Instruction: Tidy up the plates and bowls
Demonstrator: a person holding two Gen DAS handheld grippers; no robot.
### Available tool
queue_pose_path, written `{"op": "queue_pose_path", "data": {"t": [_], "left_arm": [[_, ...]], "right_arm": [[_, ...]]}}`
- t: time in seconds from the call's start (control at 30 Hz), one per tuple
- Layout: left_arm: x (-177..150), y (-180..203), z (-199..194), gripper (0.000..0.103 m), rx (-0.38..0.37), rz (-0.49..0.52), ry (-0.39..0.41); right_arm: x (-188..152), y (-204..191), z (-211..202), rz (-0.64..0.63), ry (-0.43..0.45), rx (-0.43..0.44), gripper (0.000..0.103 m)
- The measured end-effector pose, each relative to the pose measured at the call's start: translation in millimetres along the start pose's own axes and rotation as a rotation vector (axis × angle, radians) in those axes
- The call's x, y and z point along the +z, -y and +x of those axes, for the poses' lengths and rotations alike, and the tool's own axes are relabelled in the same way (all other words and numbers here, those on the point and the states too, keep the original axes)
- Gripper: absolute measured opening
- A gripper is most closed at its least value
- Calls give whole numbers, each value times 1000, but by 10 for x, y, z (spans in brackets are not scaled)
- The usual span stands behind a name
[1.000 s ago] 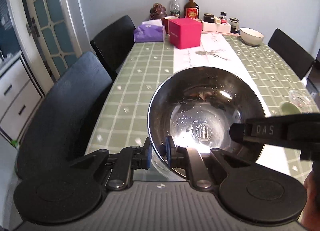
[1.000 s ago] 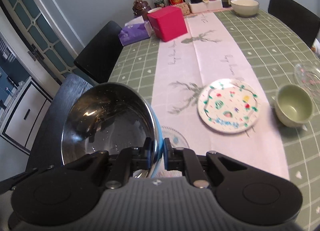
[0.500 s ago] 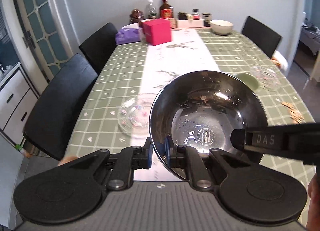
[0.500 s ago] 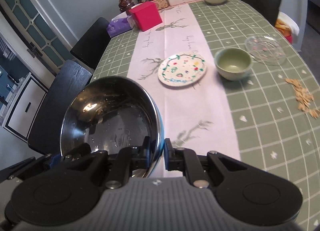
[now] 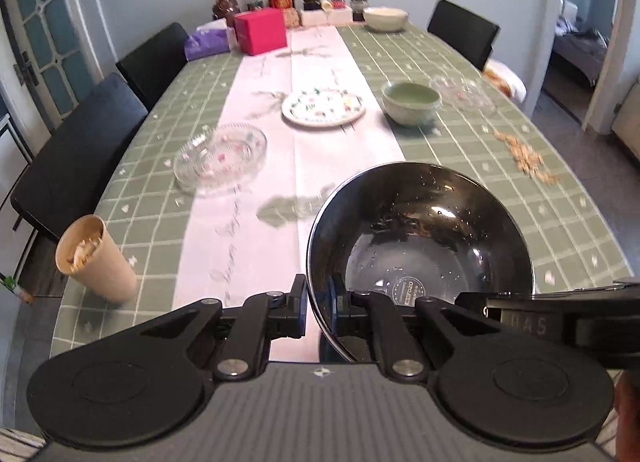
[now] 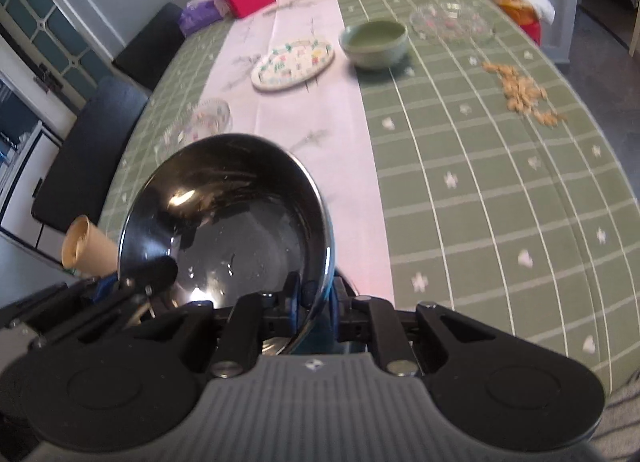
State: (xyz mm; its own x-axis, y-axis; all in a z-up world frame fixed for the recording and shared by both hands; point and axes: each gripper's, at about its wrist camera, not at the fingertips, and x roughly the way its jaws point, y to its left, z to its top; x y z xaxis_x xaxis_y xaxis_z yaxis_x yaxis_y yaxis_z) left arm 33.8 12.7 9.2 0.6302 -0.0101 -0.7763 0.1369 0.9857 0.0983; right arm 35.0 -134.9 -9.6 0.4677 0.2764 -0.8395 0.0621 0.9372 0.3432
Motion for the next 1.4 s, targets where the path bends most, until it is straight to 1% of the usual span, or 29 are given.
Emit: {"op": "queue_pose_path", "data": {"t": [0.13, 0.3, 0.63, 0.77, 0.87, 0.93, 1.1, 1.13, 1.27, 1.3, 1.33, 1.4], "left_arm": [[-140, 82, 49, 12, 6, 29, -25], [-231, 59, 79, 12, 13, 25, -31], [-288, 57, 78, 14, 11, 42, -30], [-284, 34, 72, 14, -1, 39, -26], [-280, 31, 73, 15, -17, 54, -23], [-286, 46, 75, 16, -19, 71, -25], [-293, 23, 104, 17, -39, 55, -50], [-297, 13, 108, 17, -44, 50, -53], [-306, 14, 97, 16, -43, 49, -51], [-306, 18, 83, 16, -35, 47, -43], [-308, 30, 62, 16, -33, 54, -34], [-305, 65, 12, 16, -27, 77, -14]], "right_arm": [[-133, 44, 58, -12, -21, -21, 13], [-185, 54, 134, -17, -52, -13, 13], [-180, 30, 138, -39, -59, -22, 13], [-169, 39, 141, -38, -67, -16, 13], [-160, 23, 131, -48, -73, -7, 18], [-168, -8, 117, -69, -63, -19, 20], [-167, -20, 90, -89, -56, -4, 31], [-163, -16, 84, -87, -55, -3, 32], [-174, -9, 66, -84, -51, -5, 30], [-180, -2, 64, -83, -49, -12, 23], [-191, 18, 68, -77, -46, -13, 19], [-199, 49, 79, -62, -64, -9, 17]]}}
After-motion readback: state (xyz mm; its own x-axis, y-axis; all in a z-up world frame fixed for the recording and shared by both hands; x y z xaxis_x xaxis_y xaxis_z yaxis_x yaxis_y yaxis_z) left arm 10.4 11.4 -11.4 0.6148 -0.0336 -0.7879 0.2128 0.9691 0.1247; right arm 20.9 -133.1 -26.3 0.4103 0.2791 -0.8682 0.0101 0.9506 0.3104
